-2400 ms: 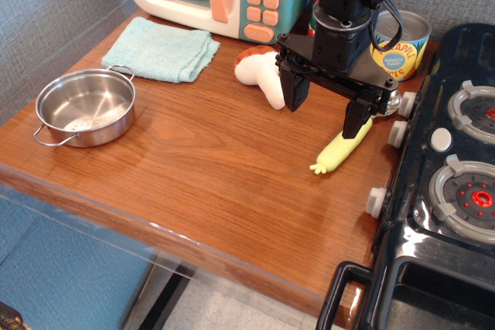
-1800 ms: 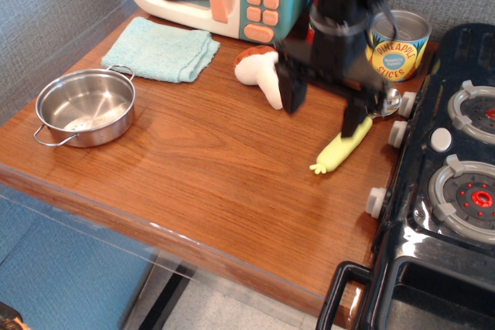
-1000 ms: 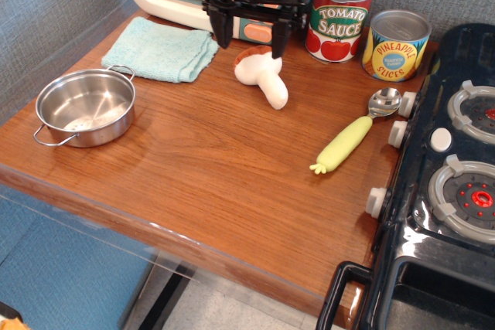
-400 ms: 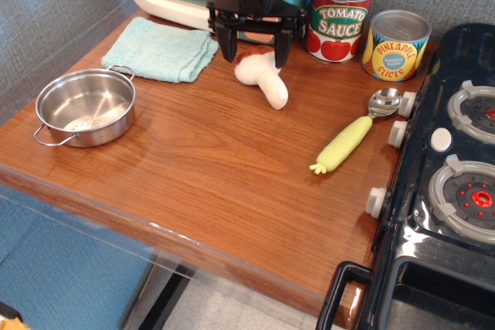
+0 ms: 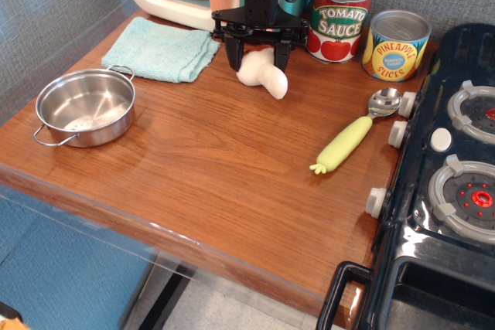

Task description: Slide the mushroom forward towards the edge of the table.

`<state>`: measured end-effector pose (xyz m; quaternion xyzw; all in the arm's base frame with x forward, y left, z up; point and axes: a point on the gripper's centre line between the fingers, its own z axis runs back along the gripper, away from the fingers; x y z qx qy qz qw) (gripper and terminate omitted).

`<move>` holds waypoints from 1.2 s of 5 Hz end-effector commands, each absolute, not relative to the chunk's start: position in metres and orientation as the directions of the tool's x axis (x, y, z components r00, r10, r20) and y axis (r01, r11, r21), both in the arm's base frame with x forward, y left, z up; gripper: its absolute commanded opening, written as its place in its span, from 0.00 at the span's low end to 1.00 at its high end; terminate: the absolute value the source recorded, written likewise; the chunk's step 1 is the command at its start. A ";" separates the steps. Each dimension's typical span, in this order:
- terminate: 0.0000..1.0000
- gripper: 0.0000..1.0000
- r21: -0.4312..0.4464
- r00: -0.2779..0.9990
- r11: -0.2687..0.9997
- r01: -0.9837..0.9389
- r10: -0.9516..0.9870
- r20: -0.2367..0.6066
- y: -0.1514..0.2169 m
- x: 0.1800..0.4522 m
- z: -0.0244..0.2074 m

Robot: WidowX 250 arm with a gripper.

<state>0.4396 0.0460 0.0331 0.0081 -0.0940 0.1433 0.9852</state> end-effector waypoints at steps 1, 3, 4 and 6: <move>0.00 0.00 -0.035 0.917 0.966 -0.255 0.253 0.309 0.046 0.428 0.088; 0.00 0.00 0.017 0.950 0.993 -0.121 0.110 0.292 0.021 0.367 0.089; 0.00 0.00 0.043 0.972 0.997 -0.057 0.046 0.232 0.013 0.334 0.068; 0.00 0.00 0.073 0.983 0.997 0.006 -0.020 0.182 0.008 0.288 0.055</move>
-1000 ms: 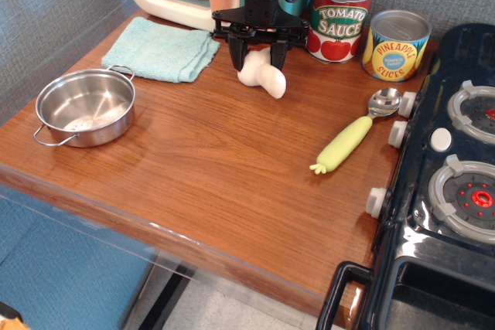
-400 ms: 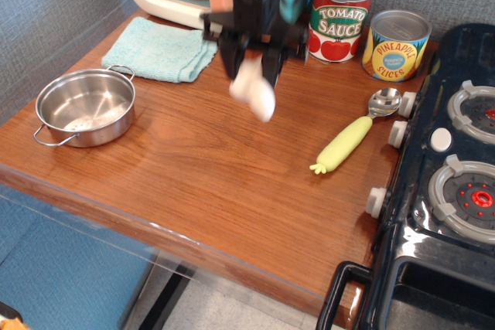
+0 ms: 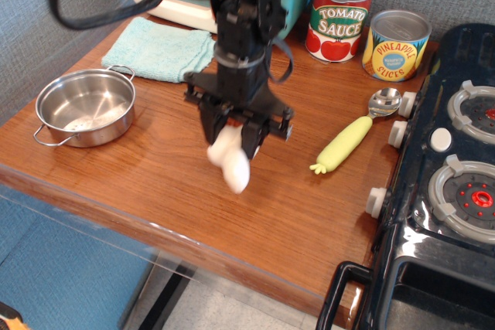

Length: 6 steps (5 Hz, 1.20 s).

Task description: Slide the mushroom forward towards the edge of the table.

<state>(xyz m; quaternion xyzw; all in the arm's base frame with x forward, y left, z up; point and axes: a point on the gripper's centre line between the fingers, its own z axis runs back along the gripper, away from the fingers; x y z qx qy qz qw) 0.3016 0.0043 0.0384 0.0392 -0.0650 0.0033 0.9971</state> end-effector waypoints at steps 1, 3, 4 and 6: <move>0.00 1.00 0.055 0.983 0.998 0.022 -0.032 0.183 0.008 0.284 0.054; 0.00 1.00 -0.025 0.970 1.000 0.003 0.003 0.244 0.001 0.285 0.082; 0.00 1.00 -0.031 0.973 0.999 -0.013 0.020 0.231 0.000 0.283 0.090; 0.00 1.00 -0.001 0.983 1.000 -0.014 0.014 0.183 0.000 0.284 0.088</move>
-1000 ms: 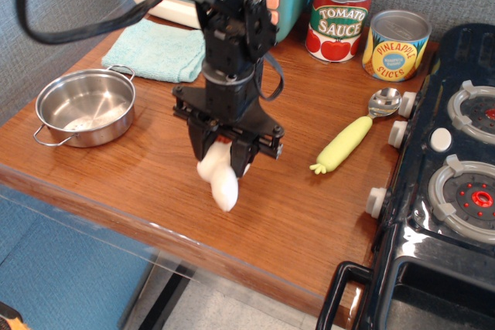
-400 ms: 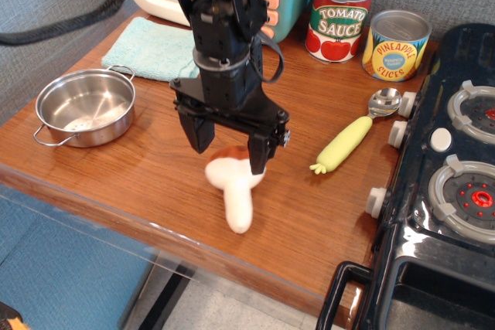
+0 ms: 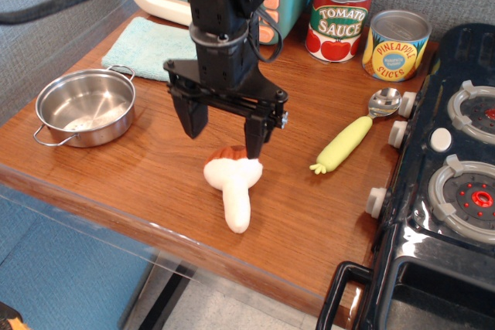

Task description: Slide the mushroom forward towards the edge of the table.

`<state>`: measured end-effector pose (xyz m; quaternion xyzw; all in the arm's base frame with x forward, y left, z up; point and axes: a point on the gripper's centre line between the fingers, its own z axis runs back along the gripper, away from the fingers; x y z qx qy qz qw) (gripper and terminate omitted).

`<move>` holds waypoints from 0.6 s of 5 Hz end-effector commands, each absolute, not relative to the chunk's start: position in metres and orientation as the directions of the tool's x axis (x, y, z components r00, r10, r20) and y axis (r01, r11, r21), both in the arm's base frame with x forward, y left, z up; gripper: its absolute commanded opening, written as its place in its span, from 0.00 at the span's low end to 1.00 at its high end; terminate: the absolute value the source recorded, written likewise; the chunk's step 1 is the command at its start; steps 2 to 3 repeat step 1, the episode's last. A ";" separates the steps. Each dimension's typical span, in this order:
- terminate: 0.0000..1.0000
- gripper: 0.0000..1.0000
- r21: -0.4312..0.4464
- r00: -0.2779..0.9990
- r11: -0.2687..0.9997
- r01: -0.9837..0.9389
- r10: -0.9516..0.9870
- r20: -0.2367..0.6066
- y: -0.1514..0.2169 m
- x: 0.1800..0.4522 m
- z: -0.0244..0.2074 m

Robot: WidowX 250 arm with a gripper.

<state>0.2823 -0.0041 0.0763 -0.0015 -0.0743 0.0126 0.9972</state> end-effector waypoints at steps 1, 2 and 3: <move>1.00 1.00 -0.001 0.983 1.000 -0.014 0.014 0.183 0.000 0.284 0.088; 1.00 1.00 -0.001 0.983 1.000 -0.014 0.014 0.183 0.000 0.284 0.088; 1.00 1.00 -0.001 0.983 1.000 -0.014 0.014 0.183 0.000 0.284 0.088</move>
